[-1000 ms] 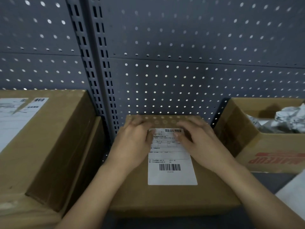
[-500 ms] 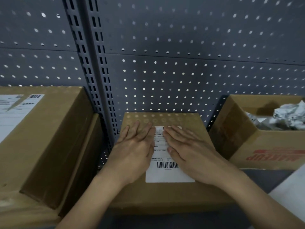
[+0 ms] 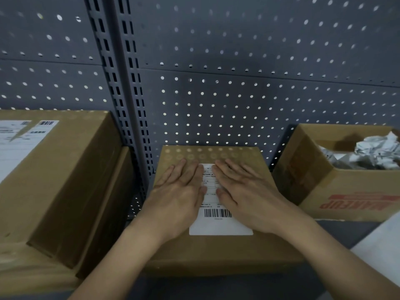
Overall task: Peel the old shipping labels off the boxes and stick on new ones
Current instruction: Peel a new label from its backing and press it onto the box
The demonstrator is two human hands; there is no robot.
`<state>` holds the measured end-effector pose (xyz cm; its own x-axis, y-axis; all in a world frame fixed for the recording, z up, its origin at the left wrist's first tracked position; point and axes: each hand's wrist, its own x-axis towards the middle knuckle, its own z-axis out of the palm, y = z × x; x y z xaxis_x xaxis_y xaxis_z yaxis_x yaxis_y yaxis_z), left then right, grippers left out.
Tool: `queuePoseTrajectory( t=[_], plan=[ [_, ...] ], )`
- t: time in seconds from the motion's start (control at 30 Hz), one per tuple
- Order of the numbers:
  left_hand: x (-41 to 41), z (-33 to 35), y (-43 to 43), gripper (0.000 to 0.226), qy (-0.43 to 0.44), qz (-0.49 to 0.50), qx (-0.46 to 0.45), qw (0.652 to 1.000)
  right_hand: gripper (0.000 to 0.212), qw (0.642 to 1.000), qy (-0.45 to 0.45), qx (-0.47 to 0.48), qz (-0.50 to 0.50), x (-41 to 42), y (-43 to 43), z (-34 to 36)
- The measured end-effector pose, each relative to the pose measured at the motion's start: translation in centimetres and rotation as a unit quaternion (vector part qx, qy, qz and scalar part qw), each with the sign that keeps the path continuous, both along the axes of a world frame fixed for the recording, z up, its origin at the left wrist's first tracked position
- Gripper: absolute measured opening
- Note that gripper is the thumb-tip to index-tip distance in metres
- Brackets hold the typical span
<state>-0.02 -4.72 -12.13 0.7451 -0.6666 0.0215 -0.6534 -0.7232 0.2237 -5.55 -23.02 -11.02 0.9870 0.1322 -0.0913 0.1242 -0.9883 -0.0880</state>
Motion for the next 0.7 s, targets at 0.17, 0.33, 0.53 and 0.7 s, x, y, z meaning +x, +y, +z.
queuePoseTrajectory(
  t=[0.17,0.33,0.53,0.7],
  plan=[
    [0.1,0.2,-0.2,0.056,0.003,0.008,-0.017,1.0,0.058,0.999,-0.007,0.033,-0.002,-0.2,-0.1,0.4],
    [-0.6,1.7,0.5,0.06,0.012,0.004,-0.03,0.999,0.053,0.995,-0.073,0.063,-0.001,-0.9,0.0,1.6],
    [-2.4,0.9,1.2,0.069,-0.012,0.015,0.005,1.0,0.066,0.999,0.0,0.04,-0.021,-3.1,0.6,1.6],
    [-2.7,-0.3,1.2,0.085,-0.015,0.019,0.01,1.0,0.078,1.0,0.0,-0.012,-0.021,-3.3,0.9,0.2]
  ],
)
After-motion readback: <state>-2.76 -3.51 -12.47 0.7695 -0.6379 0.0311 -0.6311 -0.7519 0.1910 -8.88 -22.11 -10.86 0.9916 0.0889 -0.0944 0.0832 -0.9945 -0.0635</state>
